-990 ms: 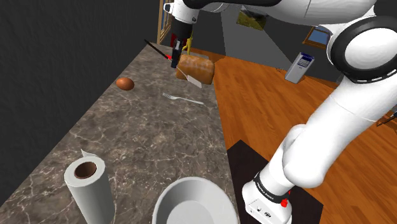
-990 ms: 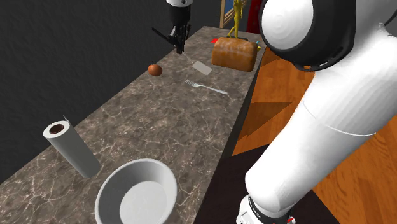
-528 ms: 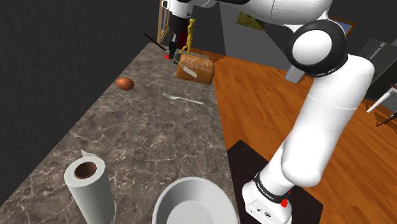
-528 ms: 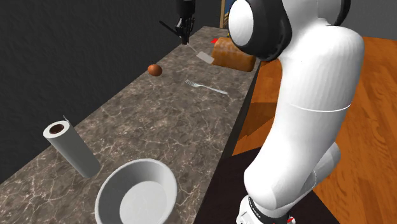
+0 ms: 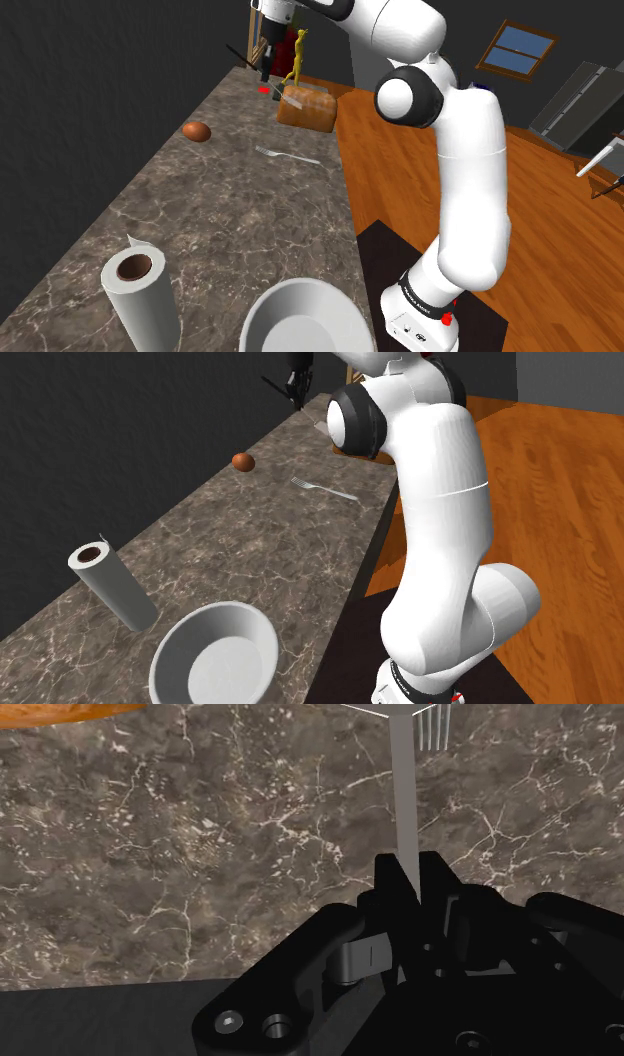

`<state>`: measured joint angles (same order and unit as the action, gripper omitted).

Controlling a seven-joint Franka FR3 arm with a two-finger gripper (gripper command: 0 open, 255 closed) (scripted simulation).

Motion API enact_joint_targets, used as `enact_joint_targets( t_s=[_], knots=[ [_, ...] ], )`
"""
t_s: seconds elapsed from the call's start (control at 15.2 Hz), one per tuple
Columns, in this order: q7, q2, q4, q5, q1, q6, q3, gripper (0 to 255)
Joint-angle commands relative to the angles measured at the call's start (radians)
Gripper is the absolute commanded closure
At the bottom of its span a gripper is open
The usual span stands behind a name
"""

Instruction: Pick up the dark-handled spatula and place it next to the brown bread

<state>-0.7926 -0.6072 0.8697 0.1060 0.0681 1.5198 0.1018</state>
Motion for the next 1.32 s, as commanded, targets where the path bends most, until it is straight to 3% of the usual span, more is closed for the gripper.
enact_joint_targets(
  t_s=[0.0,0.53,1.25],
  knots=[
    [-0.006,0.003,0.035,0.0,0.0,0.032,0.0,255],
    [-0.014,0.054,0.228,-0.003,0.01,0.174,0.002,255],
    [-0.023,0.069,0.4,-0.002,0.018,0.331,0.002,255]
  ],
)
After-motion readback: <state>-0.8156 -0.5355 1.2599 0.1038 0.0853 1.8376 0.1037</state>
